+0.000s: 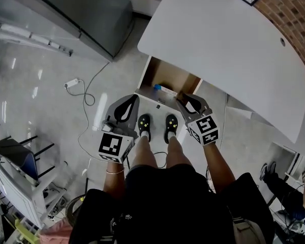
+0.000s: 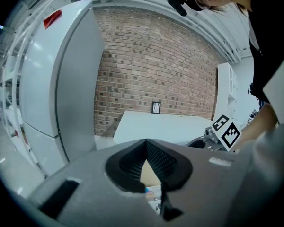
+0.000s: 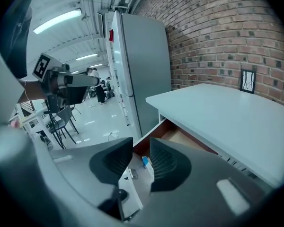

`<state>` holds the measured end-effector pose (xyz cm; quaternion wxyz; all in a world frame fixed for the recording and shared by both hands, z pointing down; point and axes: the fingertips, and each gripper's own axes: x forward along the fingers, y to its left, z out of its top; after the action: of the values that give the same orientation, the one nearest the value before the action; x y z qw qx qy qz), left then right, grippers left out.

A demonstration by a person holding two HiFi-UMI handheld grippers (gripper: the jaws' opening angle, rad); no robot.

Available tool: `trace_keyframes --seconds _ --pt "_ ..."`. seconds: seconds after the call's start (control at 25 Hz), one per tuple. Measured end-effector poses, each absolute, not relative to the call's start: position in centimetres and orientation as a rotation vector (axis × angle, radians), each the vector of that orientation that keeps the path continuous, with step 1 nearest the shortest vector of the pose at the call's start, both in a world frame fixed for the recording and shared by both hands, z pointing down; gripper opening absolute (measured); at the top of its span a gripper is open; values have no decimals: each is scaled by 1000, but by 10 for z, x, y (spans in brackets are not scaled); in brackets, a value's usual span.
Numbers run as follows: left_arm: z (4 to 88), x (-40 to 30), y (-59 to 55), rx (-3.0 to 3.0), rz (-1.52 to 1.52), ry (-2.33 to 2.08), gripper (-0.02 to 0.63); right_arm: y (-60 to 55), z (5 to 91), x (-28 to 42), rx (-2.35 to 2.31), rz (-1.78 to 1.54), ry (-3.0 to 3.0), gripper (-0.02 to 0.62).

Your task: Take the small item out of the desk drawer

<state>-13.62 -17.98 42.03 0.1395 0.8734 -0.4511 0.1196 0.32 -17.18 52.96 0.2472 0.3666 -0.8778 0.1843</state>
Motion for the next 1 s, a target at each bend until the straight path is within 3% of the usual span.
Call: trace_keyframes --seconds 1.0 --pt "499 -147 -205 2465 387 -1306 -3 -193 659 -26 720 447 -2222 144"
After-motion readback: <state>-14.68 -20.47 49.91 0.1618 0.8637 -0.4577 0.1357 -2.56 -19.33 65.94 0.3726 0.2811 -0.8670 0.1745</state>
